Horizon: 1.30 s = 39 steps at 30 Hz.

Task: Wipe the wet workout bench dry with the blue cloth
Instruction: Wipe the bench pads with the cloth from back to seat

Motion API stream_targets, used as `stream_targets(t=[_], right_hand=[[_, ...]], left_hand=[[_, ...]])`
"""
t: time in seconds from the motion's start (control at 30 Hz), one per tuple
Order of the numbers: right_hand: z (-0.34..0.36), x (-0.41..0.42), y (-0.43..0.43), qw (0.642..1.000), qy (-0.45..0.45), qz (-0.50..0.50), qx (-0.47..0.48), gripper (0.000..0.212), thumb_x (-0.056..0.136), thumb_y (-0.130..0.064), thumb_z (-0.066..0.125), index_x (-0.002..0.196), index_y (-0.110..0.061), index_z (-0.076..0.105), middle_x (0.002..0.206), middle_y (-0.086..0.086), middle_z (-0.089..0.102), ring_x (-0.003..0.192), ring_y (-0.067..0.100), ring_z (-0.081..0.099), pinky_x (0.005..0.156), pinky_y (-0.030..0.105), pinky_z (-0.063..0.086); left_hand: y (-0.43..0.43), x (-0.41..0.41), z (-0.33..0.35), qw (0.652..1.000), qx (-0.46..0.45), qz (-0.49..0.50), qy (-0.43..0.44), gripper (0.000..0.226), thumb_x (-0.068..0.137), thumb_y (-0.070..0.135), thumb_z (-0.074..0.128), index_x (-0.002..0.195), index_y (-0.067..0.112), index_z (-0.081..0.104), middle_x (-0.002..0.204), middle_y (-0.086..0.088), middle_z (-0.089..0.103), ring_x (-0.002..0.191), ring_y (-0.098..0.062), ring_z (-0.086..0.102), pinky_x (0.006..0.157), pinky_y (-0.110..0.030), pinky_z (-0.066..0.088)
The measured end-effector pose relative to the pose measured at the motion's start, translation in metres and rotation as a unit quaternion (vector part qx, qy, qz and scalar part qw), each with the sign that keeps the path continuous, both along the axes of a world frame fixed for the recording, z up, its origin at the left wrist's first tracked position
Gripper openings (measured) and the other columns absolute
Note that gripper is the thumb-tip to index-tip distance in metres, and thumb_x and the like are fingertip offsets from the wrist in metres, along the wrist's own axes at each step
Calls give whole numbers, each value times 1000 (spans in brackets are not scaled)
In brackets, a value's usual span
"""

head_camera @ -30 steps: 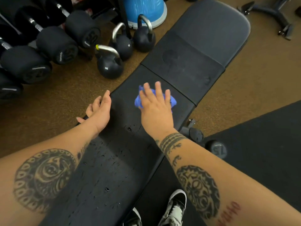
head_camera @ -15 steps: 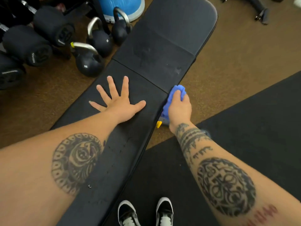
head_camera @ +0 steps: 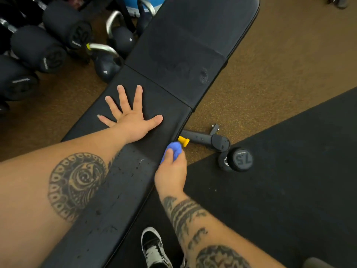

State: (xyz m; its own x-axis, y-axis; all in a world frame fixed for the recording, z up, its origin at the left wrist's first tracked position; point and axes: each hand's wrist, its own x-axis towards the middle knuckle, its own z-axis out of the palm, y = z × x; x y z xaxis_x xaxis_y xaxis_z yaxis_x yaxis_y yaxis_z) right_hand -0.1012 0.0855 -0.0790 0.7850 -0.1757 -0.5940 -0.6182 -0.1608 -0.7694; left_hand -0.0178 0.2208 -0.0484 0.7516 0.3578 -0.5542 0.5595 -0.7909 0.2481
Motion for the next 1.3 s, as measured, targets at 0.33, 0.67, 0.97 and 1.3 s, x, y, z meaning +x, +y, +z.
stream_targets(t=[0.33, 0.67, 0.97, 1.3], right_hand=[[-9, 8, 20, 980, -176, -1, -87, 59, 101, -20, 53, 154, -10, 31, 155, 9, 37, 144, 23, 34, 117, 35, 29], [7, -60, -39, 953, -226, 190, -65, 56, 101, -17, 53, 154, -15, 33, 153, -9, 38, 136, -4, 31, 114, 9, 22], [-1, 37, -6, 614, -424, 527, -406, 44, 97, -24, 51, 139, -12, 51, 151, 4, 46, 147, 41, 25, 116, 60, 21], [-34, -70, -26, 361, -506, 719, -312, 67, 81, -14, 63, 146, -20, 49, 156, -1, 42, 148, 34, 29, 119, 55, 6]], left_hand=[[3, -7, -8, 999, 12, 7, -40, 106, 74, 84, 47, 144, 55, -27, 153, 5, -46, 142, -38, -37, 108, -75, -11], [26, -129, -13, 944, 21, 134, -301, 54, 91, 21, 54, 140, 42, 49, 157, 12, 35, 151, -18, 18, 116, -67, -3], [42, -338, -68, 922, 18, 379, -80, 67, 91, 54, 59, 150, 48, 28, 166, 6, 9, 152, -33, 0, 116, -68, 11], [47, -349, -80, 922, -30, 377, -87, 67, 94, 47, 59, 151, 48, 23, 166, 9, 1, 153, -23, -8, 113, -70, 19]])
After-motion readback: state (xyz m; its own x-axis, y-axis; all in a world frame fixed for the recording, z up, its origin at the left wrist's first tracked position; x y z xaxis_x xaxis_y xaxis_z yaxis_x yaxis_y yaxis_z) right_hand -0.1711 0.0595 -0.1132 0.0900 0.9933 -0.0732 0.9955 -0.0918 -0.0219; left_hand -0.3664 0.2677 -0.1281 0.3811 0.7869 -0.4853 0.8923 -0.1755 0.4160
